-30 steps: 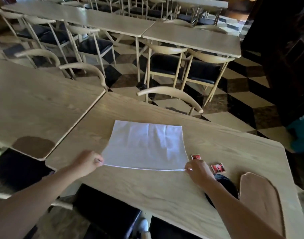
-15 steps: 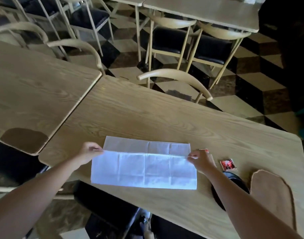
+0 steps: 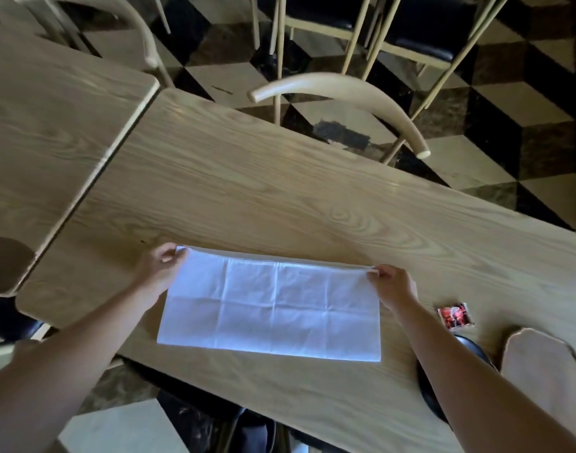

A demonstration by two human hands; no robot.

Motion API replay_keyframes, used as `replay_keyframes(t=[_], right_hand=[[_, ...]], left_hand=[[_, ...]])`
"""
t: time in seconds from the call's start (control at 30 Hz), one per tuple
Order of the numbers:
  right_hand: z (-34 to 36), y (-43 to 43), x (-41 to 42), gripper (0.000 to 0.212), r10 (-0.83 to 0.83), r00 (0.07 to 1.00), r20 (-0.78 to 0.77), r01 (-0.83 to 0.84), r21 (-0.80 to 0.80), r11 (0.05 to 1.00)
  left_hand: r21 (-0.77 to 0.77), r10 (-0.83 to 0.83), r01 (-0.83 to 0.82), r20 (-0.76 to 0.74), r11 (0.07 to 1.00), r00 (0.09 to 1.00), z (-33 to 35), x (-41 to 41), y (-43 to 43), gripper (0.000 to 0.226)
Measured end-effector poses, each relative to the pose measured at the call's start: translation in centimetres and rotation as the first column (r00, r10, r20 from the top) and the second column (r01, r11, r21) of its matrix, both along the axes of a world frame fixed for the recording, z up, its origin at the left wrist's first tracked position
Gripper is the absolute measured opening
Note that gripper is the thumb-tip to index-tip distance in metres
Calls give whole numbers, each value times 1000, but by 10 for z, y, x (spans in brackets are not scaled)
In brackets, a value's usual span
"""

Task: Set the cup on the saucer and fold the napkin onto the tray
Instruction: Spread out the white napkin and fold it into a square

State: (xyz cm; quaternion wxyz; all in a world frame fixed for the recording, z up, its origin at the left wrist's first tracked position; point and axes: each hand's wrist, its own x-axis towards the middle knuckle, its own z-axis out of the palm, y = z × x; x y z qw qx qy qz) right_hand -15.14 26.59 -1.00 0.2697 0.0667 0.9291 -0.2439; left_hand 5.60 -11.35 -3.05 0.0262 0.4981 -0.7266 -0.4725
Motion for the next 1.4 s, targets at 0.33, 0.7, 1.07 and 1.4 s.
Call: replay_keyframes(t=[0.33,0.7,1.07,1.4], right_hand=[[2,-11,2,22,-93,995,-48,94,29,995],[-10,-14,3,24,-194,980,-51,195,25,980],[6,-21,11,24,-314,935,-166,323,25,946],[-40,-95,153,64,697,646,-311,-667,214,714]], left_hand=[[-118,23,-19,30,993,999,-10,0,-2,18],[-155,34,-22,70,988,997,-14,-2,-4,22],[-489,11,1,23,872,1000,14,-13,17,29],[-445,-591,778,508,443,627,-31,34,106,74]])
